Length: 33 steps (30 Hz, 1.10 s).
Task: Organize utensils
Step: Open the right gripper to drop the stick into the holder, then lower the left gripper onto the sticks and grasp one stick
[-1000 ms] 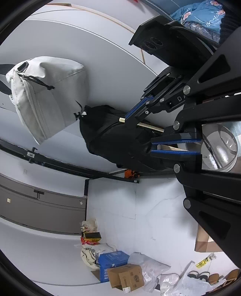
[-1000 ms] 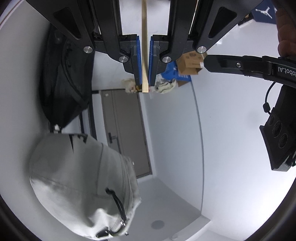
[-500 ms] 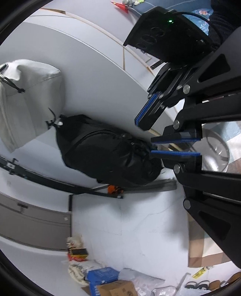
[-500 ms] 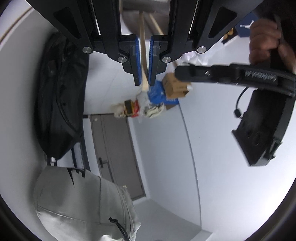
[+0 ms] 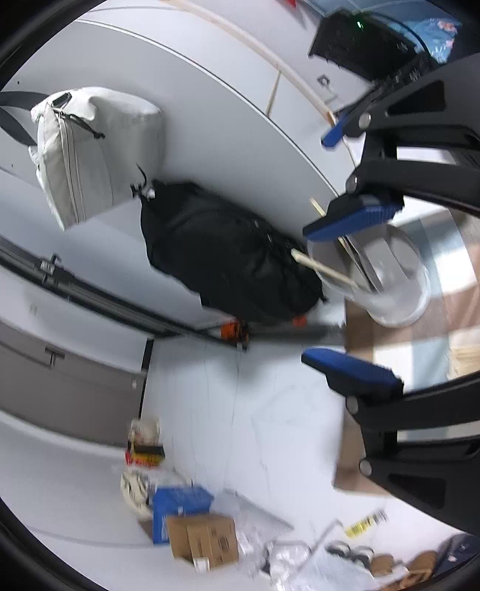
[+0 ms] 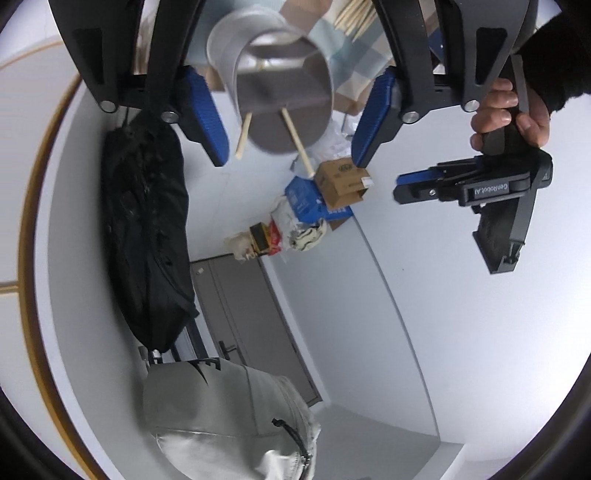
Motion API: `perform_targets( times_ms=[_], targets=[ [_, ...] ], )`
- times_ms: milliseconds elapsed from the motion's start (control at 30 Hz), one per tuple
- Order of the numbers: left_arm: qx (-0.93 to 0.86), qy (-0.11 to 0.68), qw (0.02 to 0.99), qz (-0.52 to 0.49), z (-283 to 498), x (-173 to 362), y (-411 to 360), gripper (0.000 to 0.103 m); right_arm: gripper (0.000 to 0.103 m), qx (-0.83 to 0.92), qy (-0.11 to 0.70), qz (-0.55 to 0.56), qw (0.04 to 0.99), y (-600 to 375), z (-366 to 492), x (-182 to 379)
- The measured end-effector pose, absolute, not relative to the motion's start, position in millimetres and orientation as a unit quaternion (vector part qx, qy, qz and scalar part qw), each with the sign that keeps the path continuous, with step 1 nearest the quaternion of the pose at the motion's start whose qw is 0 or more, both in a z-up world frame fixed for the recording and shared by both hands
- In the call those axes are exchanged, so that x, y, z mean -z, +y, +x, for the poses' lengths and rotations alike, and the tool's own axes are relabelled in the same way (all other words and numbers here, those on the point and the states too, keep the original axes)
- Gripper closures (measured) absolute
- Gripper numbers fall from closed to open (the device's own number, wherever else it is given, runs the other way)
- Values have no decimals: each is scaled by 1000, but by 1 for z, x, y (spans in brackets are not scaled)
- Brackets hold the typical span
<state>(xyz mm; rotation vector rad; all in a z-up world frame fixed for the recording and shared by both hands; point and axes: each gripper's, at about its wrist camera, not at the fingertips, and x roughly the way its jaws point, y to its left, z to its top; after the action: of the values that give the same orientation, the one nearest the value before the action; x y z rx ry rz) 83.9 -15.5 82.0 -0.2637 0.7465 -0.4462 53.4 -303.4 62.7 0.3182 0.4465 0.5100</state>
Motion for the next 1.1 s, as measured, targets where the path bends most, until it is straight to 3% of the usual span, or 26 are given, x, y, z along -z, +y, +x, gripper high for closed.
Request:
perform_targets(
  times_ms=[33,167,267,367,633,1100],
  targets=[
    [202,358,902,-128,76,-79,-9,37,27,-251,218,153,931,-300,50,-64],
    [174,362,908,-122,64,-67,0,35,19,-262,219,148,928,-287,33,-64],
    [149,371,910,-108,54,-55,8,25,17,-274,228,142,924,-272,24,-61],
    [132,387,906,-106,48,-40,15,25,9,-278,233,138,922,-261,15,-57],
    [97,465,876,-80,36,24,24,25,1,-294,248,120,915,-233,2,-47],
    [62,575,816,28,25,99,10,25,0,-296,268,116,909,-219,4,-35]
  ],
)
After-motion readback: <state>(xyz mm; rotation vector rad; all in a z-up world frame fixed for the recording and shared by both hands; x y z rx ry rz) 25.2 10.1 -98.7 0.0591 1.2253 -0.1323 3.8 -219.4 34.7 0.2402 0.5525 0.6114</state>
